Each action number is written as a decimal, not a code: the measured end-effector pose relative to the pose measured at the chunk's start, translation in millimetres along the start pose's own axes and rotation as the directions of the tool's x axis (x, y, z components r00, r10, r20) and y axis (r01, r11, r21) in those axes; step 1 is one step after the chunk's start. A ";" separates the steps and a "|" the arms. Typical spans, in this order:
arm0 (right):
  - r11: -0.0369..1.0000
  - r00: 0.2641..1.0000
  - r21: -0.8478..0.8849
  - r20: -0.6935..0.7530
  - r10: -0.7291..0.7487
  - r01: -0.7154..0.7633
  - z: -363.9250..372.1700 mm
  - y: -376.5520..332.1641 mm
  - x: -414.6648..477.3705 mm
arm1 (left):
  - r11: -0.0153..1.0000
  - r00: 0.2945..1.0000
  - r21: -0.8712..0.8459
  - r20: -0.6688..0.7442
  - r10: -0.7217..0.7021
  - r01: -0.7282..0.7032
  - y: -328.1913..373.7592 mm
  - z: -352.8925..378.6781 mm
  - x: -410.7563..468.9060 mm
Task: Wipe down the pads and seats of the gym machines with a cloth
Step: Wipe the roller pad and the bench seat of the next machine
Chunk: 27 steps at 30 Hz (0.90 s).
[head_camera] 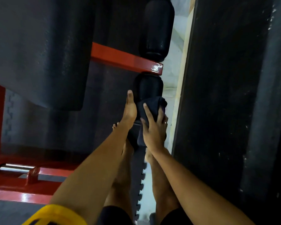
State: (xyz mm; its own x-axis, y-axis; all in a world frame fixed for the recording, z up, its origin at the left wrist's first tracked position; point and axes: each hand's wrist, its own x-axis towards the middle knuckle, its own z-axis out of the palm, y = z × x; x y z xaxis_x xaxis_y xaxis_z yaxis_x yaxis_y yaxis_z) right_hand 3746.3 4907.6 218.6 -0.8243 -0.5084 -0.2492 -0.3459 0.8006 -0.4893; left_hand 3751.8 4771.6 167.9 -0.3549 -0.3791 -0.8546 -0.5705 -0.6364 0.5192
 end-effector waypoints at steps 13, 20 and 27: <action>1.000 1.000 -0.022 0.001 0.005 -0.005 1.3 -7.9 4.7 | 0.995 0.995 -0.096 -0.096 0.001 -0.011 11.1 2.3 -23.1; 0.994 0.984 0.021 -0.146 -0.103 0.108 -8.0 -8.4 63.6 | 0.986 0.992 -0.134 -0.057 -0.112 0.103 28.1 13.0 -53.7; 0.995 0.992 0.098 -0.127 -0.007 0.020 -9.7 -5.6 79.3 | 0.979 0.951 -0.192 -0.282 -0.125 0.072 25.1 19.6 -78.4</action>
State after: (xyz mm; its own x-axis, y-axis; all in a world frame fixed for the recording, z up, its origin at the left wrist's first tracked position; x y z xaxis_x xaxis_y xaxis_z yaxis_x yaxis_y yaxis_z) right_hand 3678.5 4865.8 209.7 -0.8721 -0.4696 -0.1372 -0.3166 0.7555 -0.5736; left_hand 3750.8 4798.6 248.2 -0.0573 -0.4701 -0.8807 -0.4417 -0.7792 0.4446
